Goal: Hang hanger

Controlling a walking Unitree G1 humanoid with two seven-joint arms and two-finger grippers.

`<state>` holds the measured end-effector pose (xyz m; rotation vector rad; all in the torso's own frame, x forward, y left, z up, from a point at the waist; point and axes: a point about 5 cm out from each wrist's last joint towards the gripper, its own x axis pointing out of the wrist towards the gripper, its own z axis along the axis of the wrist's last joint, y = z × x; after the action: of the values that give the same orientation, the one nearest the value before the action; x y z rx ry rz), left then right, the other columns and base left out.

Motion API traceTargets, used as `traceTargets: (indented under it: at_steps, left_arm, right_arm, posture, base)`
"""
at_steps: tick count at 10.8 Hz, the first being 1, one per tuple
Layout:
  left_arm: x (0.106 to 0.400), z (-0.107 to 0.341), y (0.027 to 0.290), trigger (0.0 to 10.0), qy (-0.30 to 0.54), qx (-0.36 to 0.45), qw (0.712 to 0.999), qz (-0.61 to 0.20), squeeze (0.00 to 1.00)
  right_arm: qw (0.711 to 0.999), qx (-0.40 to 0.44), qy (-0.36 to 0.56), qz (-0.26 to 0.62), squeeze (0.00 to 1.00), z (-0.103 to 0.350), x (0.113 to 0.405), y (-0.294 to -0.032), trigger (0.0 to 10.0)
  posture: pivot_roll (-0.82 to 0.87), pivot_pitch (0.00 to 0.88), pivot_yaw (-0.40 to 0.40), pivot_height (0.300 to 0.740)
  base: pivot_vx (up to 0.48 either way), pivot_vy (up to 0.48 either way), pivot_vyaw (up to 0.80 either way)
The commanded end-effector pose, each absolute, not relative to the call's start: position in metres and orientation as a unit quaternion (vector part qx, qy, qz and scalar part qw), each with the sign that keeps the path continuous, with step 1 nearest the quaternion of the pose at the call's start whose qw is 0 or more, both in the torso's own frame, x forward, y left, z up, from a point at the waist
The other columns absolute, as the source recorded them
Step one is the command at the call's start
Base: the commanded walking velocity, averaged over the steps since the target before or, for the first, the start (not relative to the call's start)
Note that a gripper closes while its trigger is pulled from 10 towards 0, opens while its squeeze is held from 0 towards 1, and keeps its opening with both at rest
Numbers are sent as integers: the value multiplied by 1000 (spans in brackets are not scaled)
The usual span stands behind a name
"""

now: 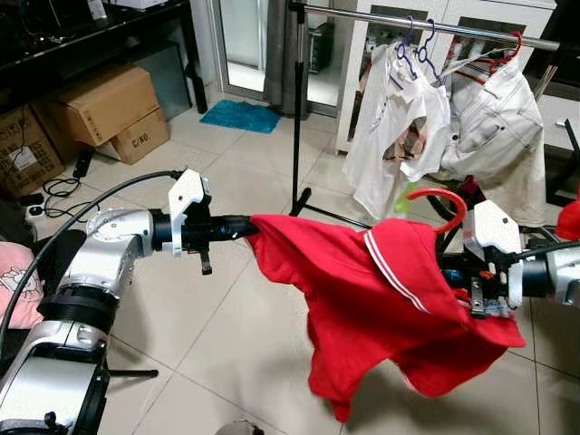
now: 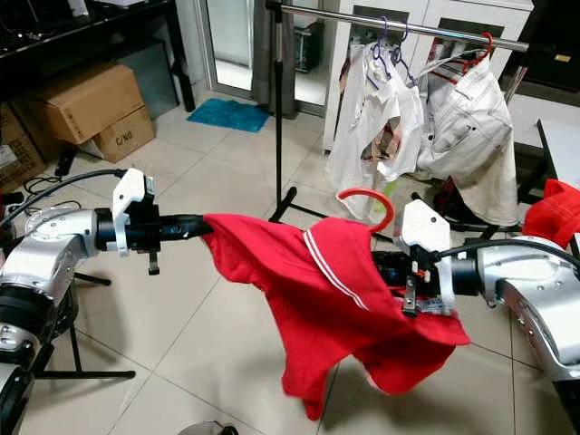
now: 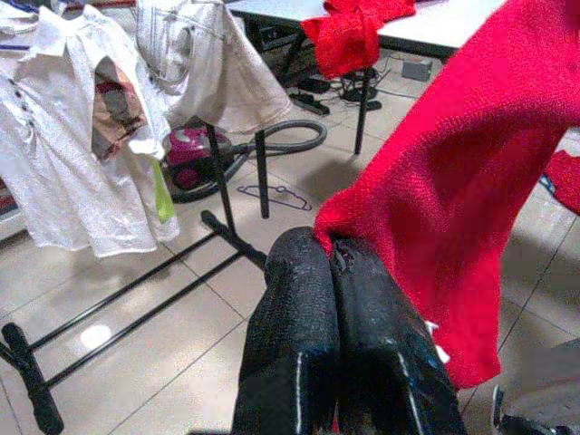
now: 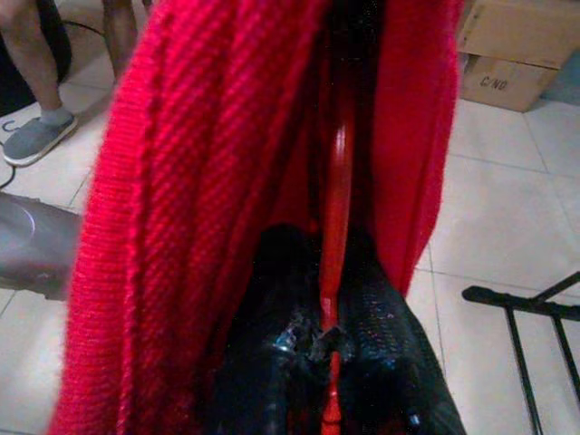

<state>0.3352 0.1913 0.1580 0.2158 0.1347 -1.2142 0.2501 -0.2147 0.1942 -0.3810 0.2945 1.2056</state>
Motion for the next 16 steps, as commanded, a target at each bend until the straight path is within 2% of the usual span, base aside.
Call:
traceTargets:
  at_steps: [1, 4, 6, 8, 10, 12, 13, 14, 15, 16]
  left_arm:
    - [338, 165, 191, 0, 44, 98, 817, -566, 0]
    - [338, 170, 212, 0, 23, 79, 854, -514, 0]
    - [337, 165, 231, 0, 34, 99, 881, -461, 0]
    - [342, 156, 252, 0, 69, 151, 919, -358, 0]
    - [349, 154, 272, 0, 95, 170, 948, -251, 0]
    - [349, 151, 276, 0, 105, 179, 951, -229, 0]
    - [352, 151, 266, 0, 94, 173, 949, -248, 0]
    - [353, 150, 263, 10000, 92, 167, 949, -250, 0]
    - [354, 151, 259, 10000, 85, 158, 948, -263, 1000]
    - [352, 152, 253, 10000, 76, 154, 942, -290, 1000]
  right_arm:
    - [795, -189, 119, 563, 0, 204, 249, -214, 10000]
    - [798, -192, 120, 558, 0, 205, 251, -217, 10000]
    - [800, -195, 117, 555, 0, 206, 253, -218, 10000]
    - [804, -196, 116, 549, 0, 207, 256, -219, 10000]
    - [808, -197, 116, 544, 0, 208, 256, -222, 10000]
    - [808, -196, 114, 544, 0, 209, 256, -222, 10000]
    - [807, -194, 111, 547, 0, 209, 256, -220, 10000]
    - [806, -194, 111, 548, 0, 209, 256, -219, 10000]
    - [806, -193, 112, 548, 0, 208, 256, -218, 10000]
    - [808, -192, 115, 545, 0, 208, 256, -218, 10000]
  posture:
    - [-53, 0, 45, 740]
    - [-49, 0, 39, 740]
    - [-43, 0, 34, 740]
    - [-42, 0, 29, 740]
    - [-42, 0, 28, 740]
    - [-44, 0, 31, 740]
    - [-44, 0, 31, 740]
    - [-44, 0, 31, 740]
    - [-45, 0, 31, 740]
    - [-45, 0, 30, 740]
  base:
    - [0, 0, 0]
    - [0, 0, 0]
    - [0, 0, 0]
    - [0, 0, 0]
    - [0, 0, 0]
    - [0, 0, 0]
    - [0, 0, 0]
    - [0, 0, 0]
    - [0, 0, 0]
    - [0, 0, 0]
